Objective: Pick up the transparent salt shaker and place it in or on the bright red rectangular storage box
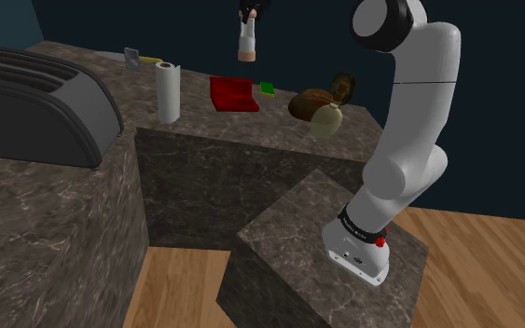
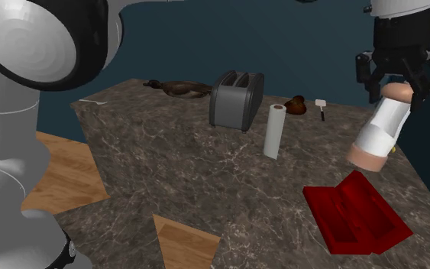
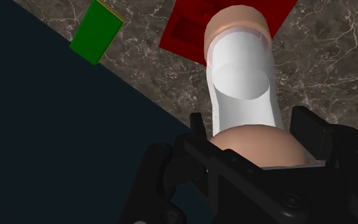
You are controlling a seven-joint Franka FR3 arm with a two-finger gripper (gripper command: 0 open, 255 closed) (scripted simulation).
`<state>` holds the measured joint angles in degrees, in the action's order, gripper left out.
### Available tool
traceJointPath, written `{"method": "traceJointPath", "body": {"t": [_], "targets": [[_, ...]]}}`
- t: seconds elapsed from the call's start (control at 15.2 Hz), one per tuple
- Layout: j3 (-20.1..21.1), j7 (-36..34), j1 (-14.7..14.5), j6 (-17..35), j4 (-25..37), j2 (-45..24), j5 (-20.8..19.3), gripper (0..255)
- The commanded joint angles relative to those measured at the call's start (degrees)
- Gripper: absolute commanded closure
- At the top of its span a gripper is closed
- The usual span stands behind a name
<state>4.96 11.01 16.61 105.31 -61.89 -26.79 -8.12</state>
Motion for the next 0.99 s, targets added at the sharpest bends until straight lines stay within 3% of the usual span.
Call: {"method": "traceJointPath", "body": {"t": [0.0, 0.92], "targets": [[-0.05, 0.21, 0.3, 1.35, -1.27, 0.0, 0.08, 255], [-0.17, -1.03, 0.81, 13.24, -15.25, 2.03, -0.25, 255]]}}
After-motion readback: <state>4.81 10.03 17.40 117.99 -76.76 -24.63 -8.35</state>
